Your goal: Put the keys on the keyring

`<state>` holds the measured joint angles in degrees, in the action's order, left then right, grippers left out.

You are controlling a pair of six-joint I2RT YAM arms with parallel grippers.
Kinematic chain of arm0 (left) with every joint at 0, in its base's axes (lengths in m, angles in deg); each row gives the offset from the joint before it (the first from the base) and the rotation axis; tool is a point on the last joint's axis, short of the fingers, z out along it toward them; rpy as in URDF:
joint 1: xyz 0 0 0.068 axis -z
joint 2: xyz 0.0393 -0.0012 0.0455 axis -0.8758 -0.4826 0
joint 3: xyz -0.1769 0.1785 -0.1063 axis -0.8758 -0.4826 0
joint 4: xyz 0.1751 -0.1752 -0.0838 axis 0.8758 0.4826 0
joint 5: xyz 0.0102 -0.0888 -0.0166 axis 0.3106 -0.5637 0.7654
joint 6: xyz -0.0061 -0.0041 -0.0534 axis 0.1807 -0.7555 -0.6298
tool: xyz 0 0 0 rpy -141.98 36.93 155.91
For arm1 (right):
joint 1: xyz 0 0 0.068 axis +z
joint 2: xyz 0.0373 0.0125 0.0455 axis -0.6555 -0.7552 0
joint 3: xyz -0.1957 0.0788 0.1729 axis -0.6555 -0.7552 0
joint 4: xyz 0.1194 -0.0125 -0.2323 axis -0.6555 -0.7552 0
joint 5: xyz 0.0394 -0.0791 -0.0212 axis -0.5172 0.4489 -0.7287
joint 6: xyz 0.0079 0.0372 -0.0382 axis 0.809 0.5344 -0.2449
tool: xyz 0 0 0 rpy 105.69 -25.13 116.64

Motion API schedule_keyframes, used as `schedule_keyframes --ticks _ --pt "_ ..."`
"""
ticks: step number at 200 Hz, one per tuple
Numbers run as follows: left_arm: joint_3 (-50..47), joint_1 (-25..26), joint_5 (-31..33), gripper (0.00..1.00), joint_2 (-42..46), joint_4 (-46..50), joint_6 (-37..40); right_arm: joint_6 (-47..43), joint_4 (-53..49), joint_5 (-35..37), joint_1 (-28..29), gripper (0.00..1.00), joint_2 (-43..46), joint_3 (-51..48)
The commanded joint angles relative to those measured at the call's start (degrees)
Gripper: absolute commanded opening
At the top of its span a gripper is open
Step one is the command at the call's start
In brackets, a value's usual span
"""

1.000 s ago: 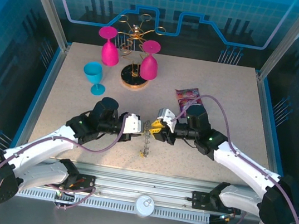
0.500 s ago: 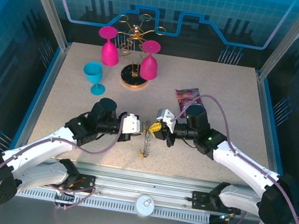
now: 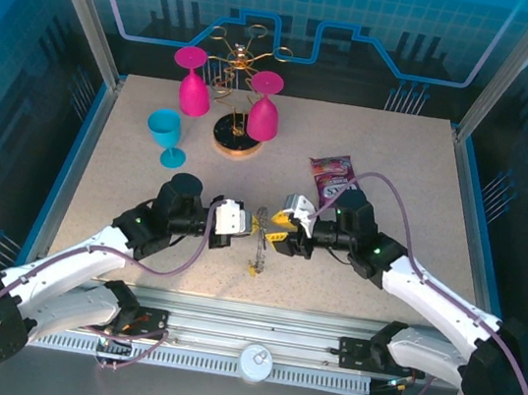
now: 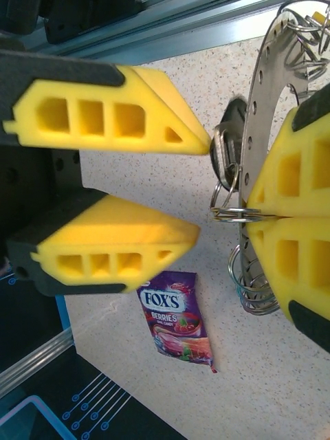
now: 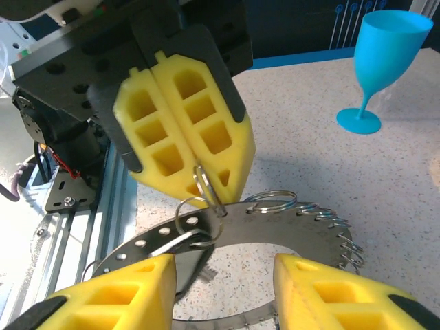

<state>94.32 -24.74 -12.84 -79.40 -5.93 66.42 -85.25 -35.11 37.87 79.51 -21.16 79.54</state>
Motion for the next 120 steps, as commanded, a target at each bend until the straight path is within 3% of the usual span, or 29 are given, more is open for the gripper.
schedule_keyframes --ticks 1,50,85,101,120 --pt "0.2 0.4 -0.8 0.0 0.4 -3.6 -2.4 -1.2 1.5 3.7 0.3 0.43 2.3 -2.4" --pt "-0.1 0.4 0.7 0.0 0.5 -4.8 -5.9 -0.6 5.3 10.0 4.0 0.44 1.0 -3.4" --pt "-0.3 0.5 0.9 0.0 0.6 -5.3 -6.7 0.5 8.8 9.8 5.2 0.41 -1.8 -2.5" --pt "-0.6 0.5 1.0 0.0 0.6 -5.9 -7.1 0.7 9.5 10.3 5.5 0.34 -2.5 -2.1" --pt "-0.9 0.5 0.8 0.0 0.7 -6.6 -7.5 0.4 8.7 12.3 5.5 0.15 -2.6 -1.9"
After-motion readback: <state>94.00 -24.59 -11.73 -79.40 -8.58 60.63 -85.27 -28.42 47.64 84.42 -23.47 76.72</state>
